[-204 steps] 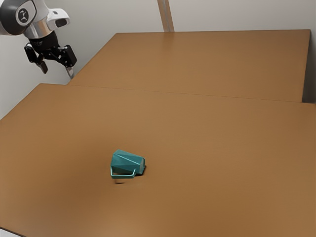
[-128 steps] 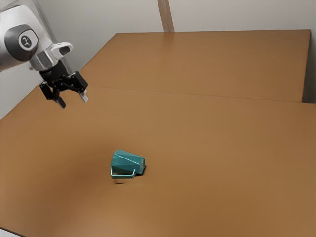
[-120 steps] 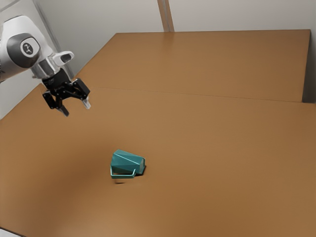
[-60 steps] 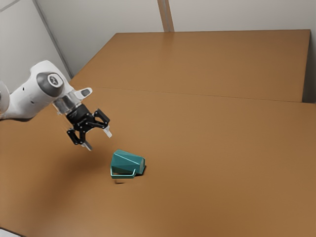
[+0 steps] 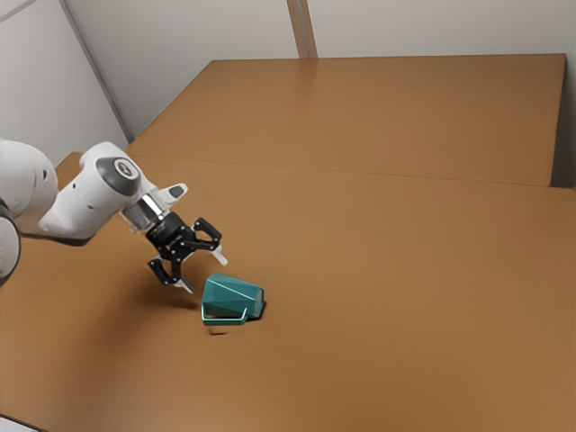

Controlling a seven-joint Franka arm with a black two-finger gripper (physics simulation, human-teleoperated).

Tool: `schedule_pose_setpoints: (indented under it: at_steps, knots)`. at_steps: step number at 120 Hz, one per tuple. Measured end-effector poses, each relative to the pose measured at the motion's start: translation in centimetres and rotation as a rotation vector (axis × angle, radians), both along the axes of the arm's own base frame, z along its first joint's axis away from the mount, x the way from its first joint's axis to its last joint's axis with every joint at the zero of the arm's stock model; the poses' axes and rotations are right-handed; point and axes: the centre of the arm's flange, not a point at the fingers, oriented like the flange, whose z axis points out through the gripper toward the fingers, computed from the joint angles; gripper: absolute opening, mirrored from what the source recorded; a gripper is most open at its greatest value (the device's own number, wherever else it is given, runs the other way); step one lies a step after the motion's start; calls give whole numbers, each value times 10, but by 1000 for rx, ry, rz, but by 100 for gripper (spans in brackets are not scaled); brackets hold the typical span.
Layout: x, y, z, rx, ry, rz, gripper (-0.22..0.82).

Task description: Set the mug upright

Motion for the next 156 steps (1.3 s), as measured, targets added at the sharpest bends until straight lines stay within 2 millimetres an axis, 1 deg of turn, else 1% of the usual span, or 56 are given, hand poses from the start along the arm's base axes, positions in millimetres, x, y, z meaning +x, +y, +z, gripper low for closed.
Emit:
schedule_pose_setpoints:
  at_steps: [23,36,47,51,66,76,84,91,108,116,128,145,156]
  knots:
    - [6,-10,-12,-71,-5,64,60]
    - [10,-18,-15,-92,-11,79,60]
    - [12,-27,-17,-101,-17,76,57]
    - [13,-29,-18,-102,-18,76,52]
    - [15,-31,-18,-96,-26,74,19]
    - [17,-35,-16,-91,-31,68,5]
    - [20,-37,-13,-88,-39,64,-3]
    - [24,-43,-9,-87,-49,53,-7]
    - [29,-54,-2,-82,-58,39,-13]
    - [30,-58,6,-72,-68,31,-14]
    - [28,-67,34,-16,-105,-20,-15]
    - [25,-71,63,104,-157,-95,-16]
    - [23,-75,77,205,-191,-158,-17]
